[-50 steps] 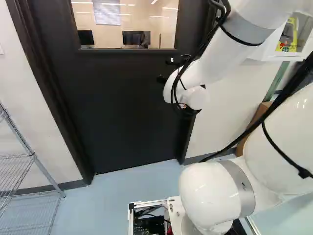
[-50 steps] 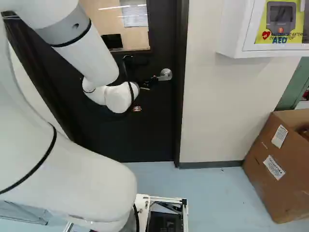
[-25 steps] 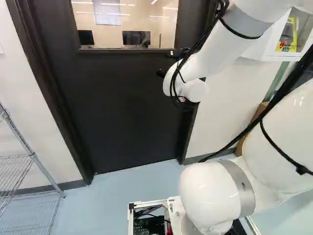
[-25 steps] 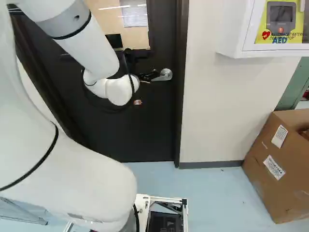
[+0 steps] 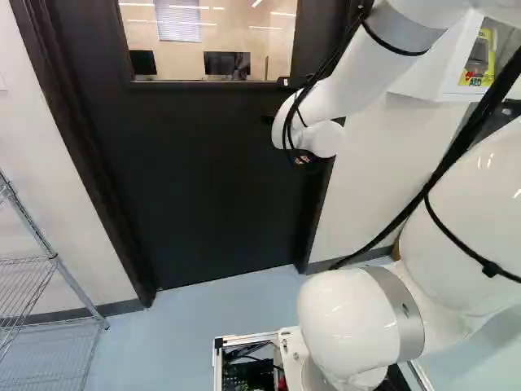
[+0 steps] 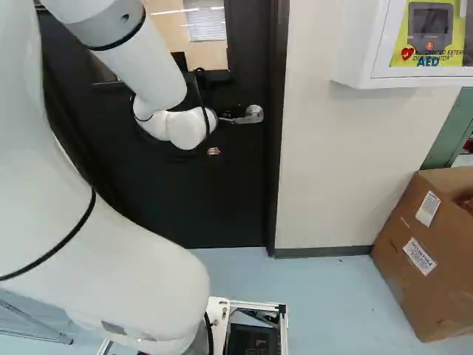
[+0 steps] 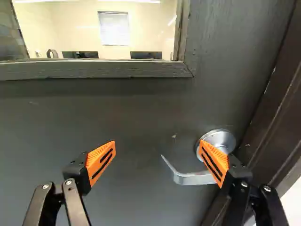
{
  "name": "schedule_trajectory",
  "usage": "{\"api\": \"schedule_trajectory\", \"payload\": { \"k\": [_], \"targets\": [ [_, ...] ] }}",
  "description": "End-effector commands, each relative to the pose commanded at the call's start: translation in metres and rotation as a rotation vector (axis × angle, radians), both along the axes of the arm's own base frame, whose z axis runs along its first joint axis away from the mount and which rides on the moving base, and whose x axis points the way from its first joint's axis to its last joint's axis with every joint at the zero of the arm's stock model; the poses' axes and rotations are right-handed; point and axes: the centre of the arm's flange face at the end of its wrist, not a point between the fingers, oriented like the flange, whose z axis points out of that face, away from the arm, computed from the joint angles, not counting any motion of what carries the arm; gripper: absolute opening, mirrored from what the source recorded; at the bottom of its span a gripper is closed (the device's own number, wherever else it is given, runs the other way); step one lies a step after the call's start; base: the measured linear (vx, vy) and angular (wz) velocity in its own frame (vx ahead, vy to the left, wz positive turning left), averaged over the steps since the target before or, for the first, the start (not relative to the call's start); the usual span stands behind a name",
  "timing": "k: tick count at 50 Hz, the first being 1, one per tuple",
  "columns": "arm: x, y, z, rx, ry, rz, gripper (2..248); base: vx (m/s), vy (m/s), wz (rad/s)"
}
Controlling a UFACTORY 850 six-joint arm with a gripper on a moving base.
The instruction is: Open the door and move inside
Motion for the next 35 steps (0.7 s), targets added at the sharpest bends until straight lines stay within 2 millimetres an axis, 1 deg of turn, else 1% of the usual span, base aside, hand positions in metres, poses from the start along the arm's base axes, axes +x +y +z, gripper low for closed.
{"api": "schedule_trajectory", "payload": {
  "k": [18, 35],
  "targets": [
    [0.006, -0.004, -0.017, 0.001, 0.041, -0.008, 247, 0.000, 0.000, 0.000],
    [0.008, -0.017, -0.035, 0.003, 0.081, -0.038, 247, 0.000, 0.000, 0.000]
  ]
}}
